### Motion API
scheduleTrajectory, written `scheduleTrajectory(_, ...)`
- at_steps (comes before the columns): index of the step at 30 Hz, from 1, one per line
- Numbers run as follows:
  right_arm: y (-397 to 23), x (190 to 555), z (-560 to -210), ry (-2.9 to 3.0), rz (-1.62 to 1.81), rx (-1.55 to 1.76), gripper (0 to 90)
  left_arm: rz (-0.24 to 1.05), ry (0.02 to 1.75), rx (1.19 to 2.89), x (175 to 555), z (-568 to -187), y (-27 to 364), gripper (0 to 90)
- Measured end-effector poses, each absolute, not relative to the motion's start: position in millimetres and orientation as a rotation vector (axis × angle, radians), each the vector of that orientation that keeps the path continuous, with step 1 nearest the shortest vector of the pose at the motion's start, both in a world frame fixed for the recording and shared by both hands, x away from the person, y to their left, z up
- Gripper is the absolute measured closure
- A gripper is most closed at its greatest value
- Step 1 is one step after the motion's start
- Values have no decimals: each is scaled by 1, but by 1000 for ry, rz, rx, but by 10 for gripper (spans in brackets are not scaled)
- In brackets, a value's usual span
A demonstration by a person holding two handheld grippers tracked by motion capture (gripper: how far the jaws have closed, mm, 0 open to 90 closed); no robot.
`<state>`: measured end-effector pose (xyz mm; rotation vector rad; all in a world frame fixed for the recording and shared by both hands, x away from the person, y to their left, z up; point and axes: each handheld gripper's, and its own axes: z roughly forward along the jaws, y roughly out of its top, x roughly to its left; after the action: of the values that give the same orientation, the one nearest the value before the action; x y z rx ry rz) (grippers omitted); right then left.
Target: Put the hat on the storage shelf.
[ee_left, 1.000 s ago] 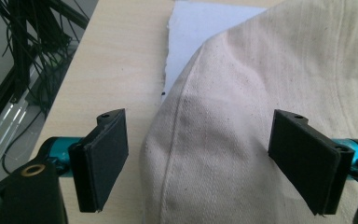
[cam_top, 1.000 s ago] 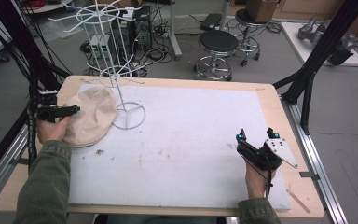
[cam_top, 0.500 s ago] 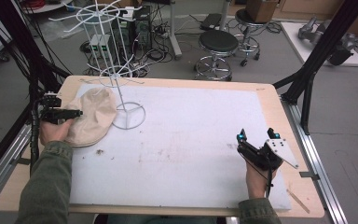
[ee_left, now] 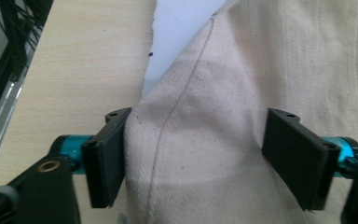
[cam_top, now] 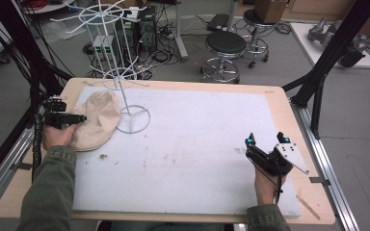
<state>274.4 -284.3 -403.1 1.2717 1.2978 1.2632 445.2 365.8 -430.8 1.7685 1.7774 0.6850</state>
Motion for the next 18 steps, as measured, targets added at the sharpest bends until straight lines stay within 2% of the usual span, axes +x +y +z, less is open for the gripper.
scheduleTrajectory(1, -284, 274, -403, 1298, 1263, 1272, 54, 681, 1775, 1768, 445, -431, 366, 280)
scheduleTrajectory(4, -284, 274, -403, 1298, 1264, 1272, 53, 676, 1758, 1787, 444, -431, 365, 355)
scheduleTrajectory(5, -284, 274, -403, 1298, 1263, 1271, 54, 669, 1752, 1789, 444, -431, 365, 413)
scheduleTrajectory(11, -284, 274, -403, 1295, 1264, 1275, 54, 699, 1744, 1834, 443, -431, 363, 486)
scheduleTrajectory(18, -284, 274, -403, 1293, 1265, 1276, 54, 758, 1756, 1848, 441, -428, 361, 655)
